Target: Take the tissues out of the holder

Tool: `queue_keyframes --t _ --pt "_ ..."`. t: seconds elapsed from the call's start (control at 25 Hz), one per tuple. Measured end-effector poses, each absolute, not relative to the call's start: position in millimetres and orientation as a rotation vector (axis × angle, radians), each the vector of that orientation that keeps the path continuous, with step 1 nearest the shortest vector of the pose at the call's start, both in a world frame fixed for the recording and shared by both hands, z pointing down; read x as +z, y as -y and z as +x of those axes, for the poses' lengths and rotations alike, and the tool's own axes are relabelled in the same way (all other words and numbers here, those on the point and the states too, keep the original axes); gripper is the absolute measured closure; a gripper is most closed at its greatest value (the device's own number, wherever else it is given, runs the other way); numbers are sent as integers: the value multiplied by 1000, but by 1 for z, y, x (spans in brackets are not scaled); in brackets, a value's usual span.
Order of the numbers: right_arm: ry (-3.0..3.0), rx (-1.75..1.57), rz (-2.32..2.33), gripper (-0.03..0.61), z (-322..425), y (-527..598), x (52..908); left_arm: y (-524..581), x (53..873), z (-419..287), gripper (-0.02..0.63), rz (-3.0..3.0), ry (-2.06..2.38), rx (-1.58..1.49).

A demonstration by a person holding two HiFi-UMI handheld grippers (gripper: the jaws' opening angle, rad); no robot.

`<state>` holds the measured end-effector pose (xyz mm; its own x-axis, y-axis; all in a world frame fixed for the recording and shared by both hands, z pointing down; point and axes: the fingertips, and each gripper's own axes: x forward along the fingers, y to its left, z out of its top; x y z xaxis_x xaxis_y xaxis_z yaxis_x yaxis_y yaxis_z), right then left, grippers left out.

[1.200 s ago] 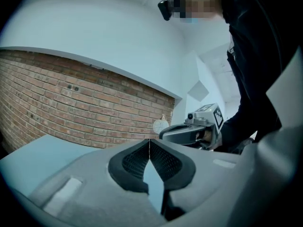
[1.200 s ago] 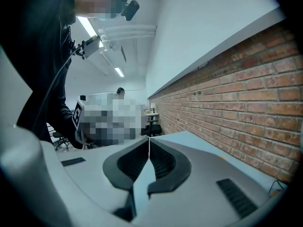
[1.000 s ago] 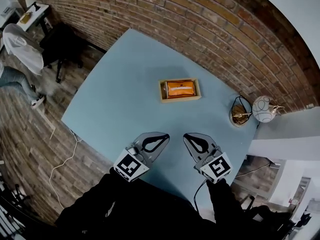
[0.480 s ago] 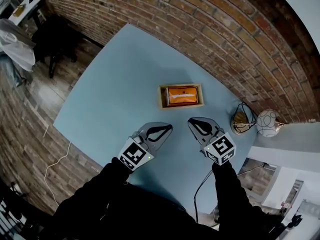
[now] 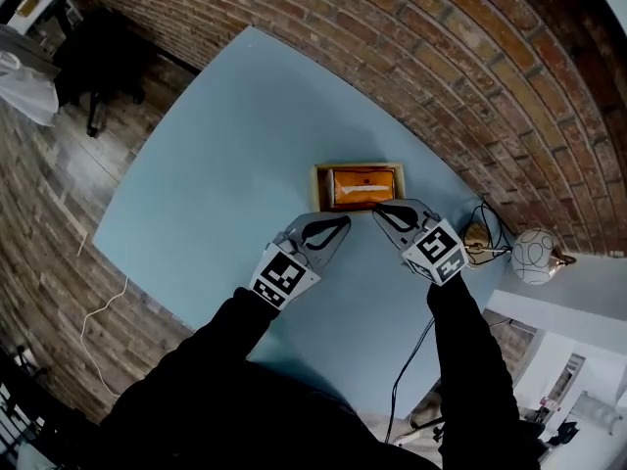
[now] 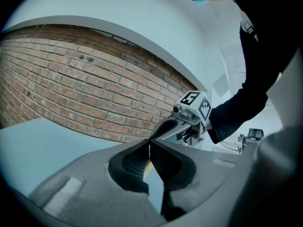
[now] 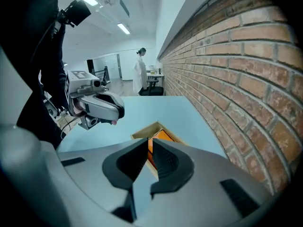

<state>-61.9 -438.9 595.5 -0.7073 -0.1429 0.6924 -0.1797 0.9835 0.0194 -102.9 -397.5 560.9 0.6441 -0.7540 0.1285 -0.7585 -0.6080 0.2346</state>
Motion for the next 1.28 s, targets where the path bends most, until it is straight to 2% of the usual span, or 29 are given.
queue_keyframes --t 0.6,1.04,1.28 --pt "2083 -196 -82 488 -75 470 649 418 598 -107 603 2524 1247 51" --pt "1816 -339 -298 307 -73 479 684 422 614 -103 603 2491 1234 32" --pt "1732 -348 -357 288 -70 486 700 427 619 -99 603 2489 1223 31"
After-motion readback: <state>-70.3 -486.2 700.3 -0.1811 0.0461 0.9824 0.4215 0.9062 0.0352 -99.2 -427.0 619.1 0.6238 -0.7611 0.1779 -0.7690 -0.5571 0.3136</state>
